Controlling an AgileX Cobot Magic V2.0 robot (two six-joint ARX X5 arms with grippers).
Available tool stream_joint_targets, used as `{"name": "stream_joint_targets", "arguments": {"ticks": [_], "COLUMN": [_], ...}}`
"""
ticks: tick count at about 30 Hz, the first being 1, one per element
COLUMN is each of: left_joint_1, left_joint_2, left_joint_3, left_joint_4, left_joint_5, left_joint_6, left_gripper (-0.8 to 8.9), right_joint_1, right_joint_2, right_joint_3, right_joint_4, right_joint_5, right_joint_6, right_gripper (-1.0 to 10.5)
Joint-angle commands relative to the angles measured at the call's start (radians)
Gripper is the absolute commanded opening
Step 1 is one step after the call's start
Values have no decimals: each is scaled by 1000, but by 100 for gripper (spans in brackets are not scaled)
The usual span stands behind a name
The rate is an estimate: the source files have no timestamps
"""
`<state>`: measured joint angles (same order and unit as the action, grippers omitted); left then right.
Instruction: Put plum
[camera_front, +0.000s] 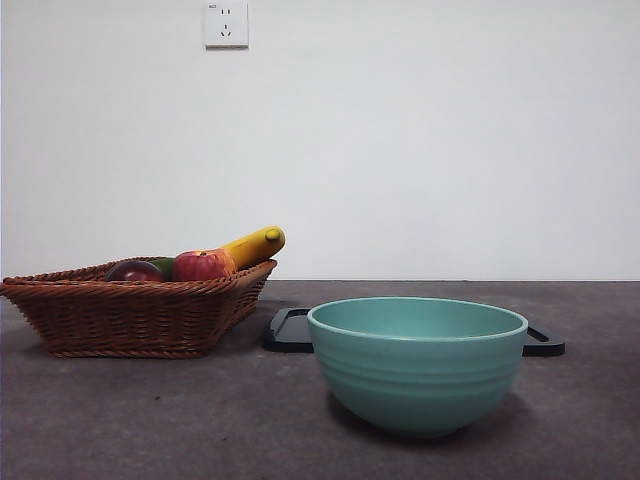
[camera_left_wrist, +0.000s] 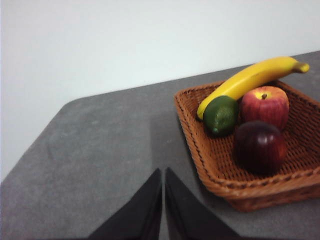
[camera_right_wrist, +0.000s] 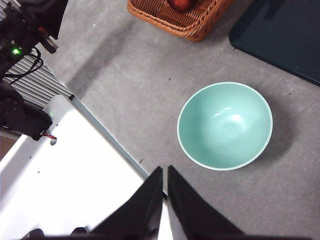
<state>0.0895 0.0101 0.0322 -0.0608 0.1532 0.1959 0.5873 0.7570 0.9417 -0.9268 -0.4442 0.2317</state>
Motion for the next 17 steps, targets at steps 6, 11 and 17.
{"name": "stream_joint_targets", "arguments": {"ticks": [6,11,17], "left_joint_1": [2,2,2], "left_joint_2": [-7,-7,-7], "left_joint_3": [-21,-21,-21], "left_joint_4": [-98,-120,-119], "left_joint_5": [-4,-4,-4], "left_joint_6": [-10,-51,-51], "left_gripper": [8,8,8], "right_joint_1": [6,6,6], "right_joint_2": [5,5,6], "right_joint_3": [16,16,16], "right_joint_4": [10,10,10], "right_joint_5": [-1,-1,0], "right_joint_6": [-15,-15,-15], "right_gripper": [5,5,5]}}
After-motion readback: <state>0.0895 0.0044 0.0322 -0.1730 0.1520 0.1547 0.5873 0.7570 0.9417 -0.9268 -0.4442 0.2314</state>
